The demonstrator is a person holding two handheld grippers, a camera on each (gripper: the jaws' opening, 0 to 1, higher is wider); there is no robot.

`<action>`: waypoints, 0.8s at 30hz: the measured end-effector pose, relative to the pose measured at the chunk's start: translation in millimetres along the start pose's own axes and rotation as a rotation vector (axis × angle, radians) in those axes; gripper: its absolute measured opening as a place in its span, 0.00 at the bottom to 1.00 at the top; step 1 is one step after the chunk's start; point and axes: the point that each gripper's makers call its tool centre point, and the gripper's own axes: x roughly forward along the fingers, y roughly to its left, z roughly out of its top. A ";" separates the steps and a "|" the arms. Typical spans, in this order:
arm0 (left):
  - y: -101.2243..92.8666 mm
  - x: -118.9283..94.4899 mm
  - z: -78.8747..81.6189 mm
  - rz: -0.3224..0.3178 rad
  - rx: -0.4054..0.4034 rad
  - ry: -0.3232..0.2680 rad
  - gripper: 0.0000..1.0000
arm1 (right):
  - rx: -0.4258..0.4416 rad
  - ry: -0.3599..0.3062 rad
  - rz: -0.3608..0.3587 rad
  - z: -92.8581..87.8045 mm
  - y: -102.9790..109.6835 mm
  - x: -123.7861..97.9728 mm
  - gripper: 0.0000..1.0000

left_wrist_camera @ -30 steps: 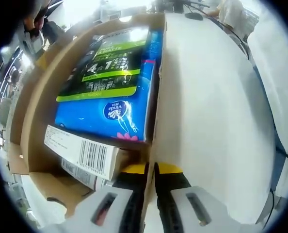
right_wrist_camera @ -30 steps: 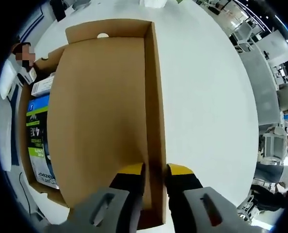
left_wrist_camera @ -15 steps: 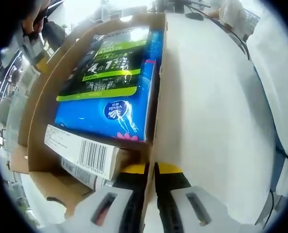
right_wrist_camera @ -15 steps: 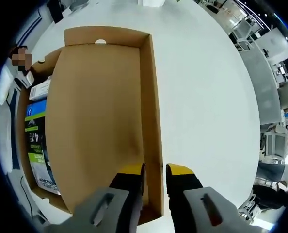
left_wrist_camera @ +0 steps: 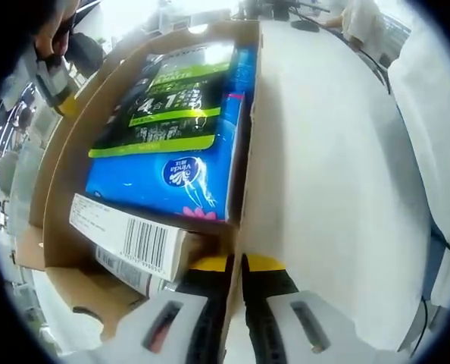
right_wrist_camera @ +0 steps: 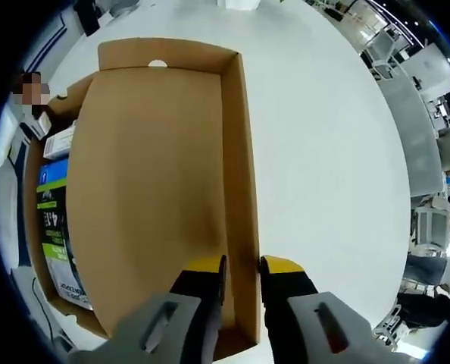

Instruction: Operate the shoe box by opening the lid, removing the specified soft item, and placing it in the target area until the item is outside and the box remains undamaged.

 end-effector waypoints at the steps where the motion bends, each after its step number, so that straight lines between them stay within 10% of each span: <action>1: 0.6 0.8 -0.4 -0.001 -0.001 0.000 0.05 | 0.000 0.001 0.000 0.2 -0.1 -0.1 0.17; 24: 1.7 0.3 -0.4 0.000 -0.009 0.004 0.05 | 0.087 -0.059 -0.068 -2.4 -10.2 -29.8 0.27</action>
